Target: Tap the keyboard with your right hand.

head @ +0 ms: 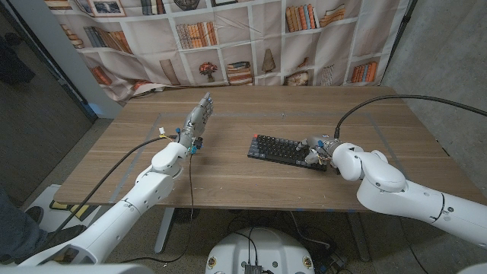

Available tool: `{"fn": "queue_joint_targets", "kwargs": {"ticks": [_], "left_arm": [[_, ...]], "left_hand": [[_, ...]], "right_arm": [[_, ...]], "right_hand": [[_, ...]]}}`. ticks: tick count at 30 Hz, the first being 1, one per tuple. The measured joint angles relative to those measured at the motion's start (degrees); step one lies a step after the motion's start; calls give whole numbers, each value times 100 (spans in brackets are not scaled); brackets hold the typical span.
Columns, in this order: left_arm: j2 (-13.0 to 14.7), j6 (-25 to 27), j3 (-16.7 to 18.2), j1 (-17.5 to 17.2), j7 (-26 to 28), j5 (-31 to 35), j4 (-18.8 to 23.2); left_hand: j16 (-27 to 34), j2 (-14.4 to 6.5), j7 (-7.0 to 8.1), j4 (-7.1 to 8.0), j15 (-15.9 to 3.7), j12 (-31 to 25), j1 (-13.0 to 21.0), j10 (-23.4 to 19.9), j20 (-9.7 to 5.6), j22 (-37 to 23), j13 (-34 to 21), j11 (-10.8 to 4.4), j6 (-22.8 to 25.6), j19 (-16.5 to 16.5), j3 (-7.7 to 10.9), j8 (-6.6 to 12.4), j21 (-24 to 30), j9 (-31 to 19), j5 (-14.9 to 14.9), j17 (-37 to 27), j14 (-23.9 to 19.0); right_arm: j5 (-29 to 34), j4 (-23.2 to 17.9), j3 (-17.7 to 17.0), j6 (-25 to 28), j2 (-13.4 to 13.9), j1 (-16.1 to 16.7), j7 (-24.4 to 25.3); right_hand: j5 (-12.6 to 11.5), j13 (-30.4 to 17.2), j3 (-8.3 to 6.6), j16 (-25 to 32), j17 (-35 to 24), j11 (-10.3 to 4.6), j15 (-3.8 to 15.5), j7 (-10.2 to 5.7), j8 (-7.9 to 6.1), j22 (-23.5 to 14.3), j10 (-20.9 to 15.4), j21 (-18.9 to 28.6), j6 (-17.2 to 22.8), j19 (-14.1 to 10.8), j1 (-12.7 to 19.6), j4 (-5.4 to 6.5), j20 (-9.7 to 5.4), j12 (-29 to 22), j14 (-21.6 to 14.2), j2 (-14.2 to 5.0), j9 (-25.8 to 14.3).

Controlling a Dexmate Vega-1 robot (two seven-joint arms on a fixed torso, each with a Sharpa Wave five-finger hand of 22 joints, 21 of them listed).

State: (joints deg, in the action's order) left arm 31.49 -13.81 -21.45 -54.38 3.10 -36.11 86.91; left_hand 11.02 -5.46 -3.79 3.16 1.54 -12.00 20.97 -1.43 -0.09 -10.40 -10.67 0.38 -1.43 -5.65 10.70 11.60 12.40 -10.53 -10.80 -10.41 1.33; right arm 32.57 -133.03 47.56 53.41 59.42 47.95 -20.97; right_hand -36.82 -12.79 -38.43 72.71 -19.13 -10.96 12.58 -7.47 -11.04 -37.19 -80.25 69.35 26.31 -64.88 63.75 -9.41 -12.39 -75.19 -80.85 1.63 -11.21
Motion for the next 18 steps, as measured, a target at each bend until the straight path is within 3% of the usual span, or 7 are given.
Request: {"fn": "queue_joint_targets", "kwargs": {"ticks": [18], "left_arm": [[-33,-28,-31,-3,-75,-38,-69]], "left_hand": [[0,0,0,0,0,0,0,1,0,0,0,1,0,0,0,0,0,0,-1,0,0]], "right_arm": [[34,149,170,124,-59,-154,-204]], "right_hand": [[44,2,-2,0,53,0,0,-3,5,86,0,88,-3,58,0,-2,20,0,0,0,4]]}}
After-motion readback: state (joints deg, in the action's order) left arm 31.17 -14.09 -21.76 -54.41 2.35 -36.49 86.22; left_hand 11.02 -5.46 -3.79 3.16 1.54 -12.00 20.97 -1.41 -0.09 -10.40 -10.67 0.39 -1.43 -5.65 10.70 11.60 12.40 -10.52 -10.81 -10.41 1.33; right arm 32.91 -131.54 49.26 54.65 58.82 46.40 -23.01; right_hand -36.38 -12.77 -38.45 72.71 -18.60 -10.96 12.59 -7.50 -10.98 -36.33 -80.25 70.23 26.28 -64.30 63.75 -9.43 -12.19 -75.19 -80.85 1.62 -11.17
